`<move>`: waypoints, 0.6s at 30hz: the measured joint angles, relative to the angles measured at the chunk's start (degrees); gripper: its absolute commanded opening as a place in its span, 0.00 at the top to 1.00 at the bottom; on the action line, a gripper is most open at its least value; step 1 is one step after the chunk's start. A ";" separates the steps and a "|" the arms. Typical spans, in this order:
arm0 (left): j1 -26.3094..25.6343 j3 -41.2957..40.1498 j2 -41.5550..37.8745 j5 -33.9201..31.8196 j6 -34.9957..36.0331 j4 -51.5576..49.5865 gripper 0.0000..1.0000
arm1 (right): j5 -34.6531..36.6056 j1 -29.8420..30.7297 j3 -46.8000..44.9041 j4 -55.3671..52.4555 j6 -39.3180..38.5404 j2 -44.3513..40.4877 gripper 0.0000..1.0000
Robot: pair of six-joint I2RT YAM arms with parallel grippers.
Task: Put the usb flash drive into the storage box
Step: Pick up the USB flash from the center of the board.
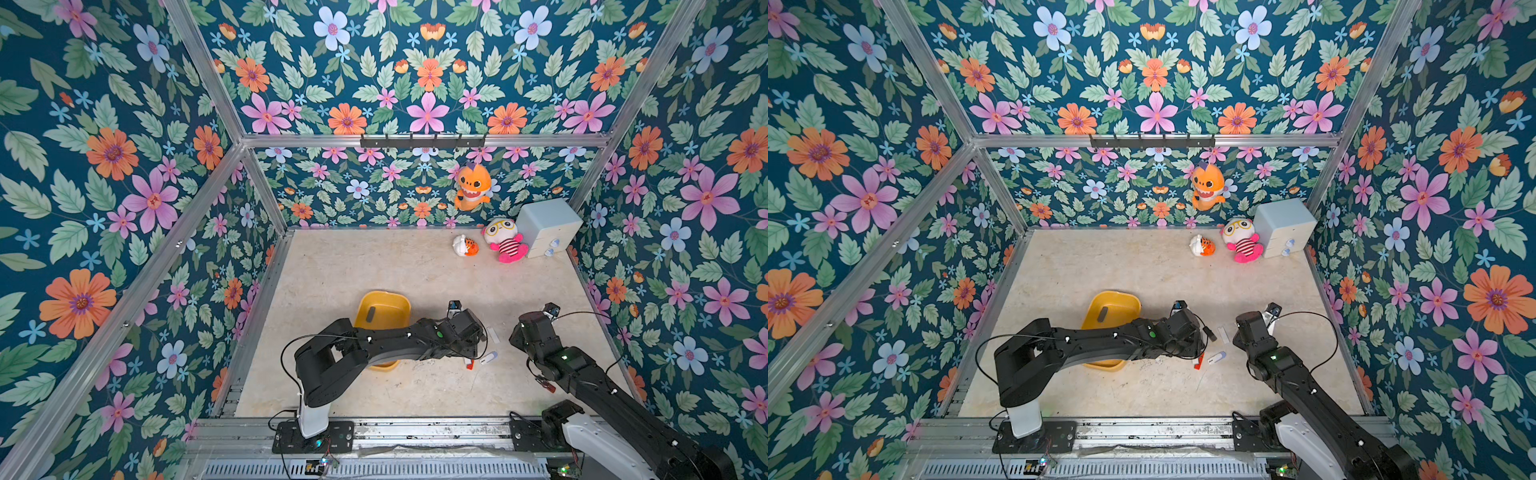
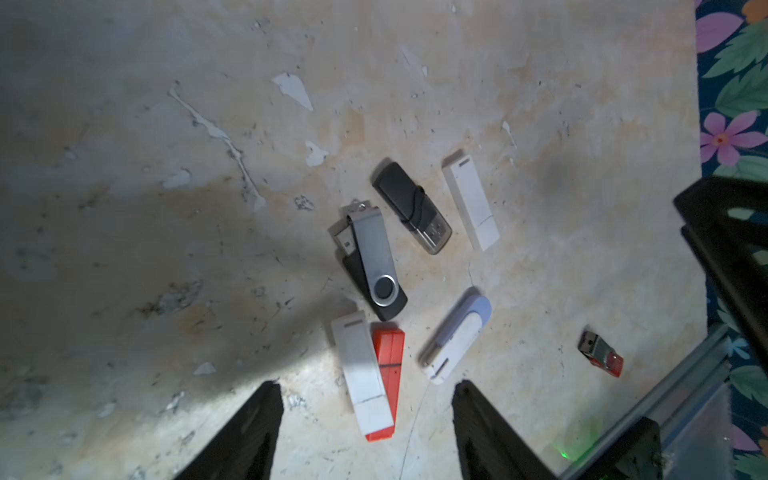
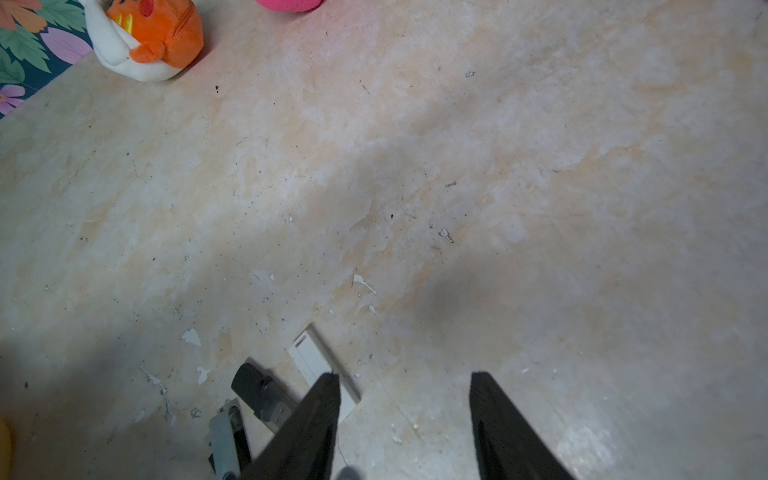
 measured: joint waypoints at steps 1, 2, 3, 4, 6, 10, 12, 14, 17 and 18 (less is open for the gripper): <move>-0.13 0.20 0.48 0.17 -0.17 -0.02 0.33 | 0.00 0.00 0.00 -0.02 -0.15 0.00 0.44; -0.42 0.35 0.98 0.48 -0.72 0.07 0.34 | 0.00 0.00 0.00 0.00 -0.17 0.04 0.43; -0.66 0.37 1.42 0.50 -1.29 0.13 0.34 | 0.00 0.00 0.00 0.00 -0.35 0.04 0.43; -0.85 0.35 1.81 0.48 -1.31 0.07 0.35 | 0.00 0.00 0.00 0.00 -0.55 0.07 0.43; -1.29 0.28 2.67 0.59 -1.84 -0.09 0.38 | 0.00 0.00 0.00 0.02 -0.57 0.07 0.43; -1.90 0.33 3.80 0.92 -2.71 -0.22 0.40 | -0.04 0.00 -0.02 0.04 -0.59 -0.02 0.44; -2.01 0.81 4.61 1.44 -2.78 -0.24 0.43 | -0.07 0.00 -0.11 0.17 -0.59 -0.07 0.43; -2.19 1.29 5.20 1.55 -2.91 0.13 0.48 | -0.07 0.00 -0.11 0.28 -0.61 -0.09 0.44; -2.19 1.40 5.64 1.49 -2.93 0.42 0.53 | -0.15 0.00 -0.11 0.39 -0.61 -0.26 0.44; -2.21 1.38 5.66 1.49 -2.97 0.50 0.55 | -0.17 0.00 -0.11 0.42 -0.63 -0.35 0.44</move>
